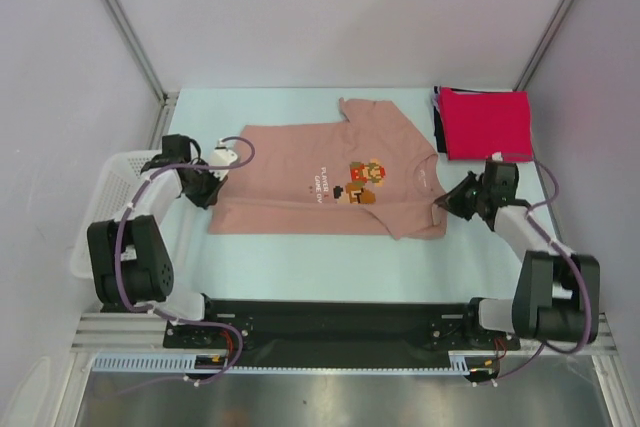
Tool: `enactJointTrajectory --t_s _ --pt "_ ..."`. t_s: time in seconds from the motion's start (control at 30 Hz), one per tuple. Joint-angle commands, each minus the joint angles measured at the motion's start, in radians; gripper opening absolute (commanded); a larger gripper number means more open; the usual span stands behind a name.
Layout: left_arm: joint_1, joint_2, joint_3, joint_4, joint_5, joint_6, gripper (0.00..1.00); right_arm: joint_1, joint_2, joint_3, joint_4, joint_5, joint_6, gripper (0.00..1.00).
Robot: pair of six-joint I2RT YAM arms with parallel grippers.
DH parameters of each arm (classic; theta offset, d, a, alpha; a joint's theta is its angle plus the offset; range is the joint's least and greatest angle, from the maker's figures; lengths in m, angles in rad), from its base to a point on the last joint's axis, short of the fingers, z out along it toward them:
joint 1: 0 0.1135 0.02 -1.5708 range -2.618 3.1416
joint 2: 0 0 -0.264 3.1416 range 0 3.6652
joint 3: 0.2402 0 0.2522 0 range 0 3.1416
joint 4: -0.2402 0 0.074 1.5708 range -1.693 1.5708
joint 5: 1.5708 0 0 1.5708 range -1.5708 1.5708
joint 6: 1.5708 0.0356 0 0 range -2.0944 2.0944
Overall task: Fold and stack the t-shirts
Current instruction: Fold the tshirt
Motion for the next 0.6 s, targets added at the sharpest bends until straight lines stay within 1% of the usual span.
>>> enactJointTrajectory --t_s 0.0,0.03,0.27,0.47,0.57 --pt "0.003 0.056 0.051 0.066 -0.038 -0.029 0.0 0.003 0.119 0.112 0.184 -0.009 -0.114 0.0" --pt "-0.003 0.064 0.055 0.073 -0.041 -0.032 0.0 0.003 0.18 0.155 0.181 -0.009 -0.125 0.0" --pt "-0.029 0.125 0.1 0.092 -0.092 -0.046 0.0 0.004 0.329 0.278 0.183 0.011 -0.189 0.0" --pt "-0.049 0.157 0.112 0.152 -0.197 -0.058 0.0 0.013 0.423 0.339 0.147 -0.015 -0.217 0.0" --pt "-0.048 0.165 0.121 0.184 -0.236 -0.08 0.0 0.024 0.442 0.365 0.129 0.01 -0.239 0.0"
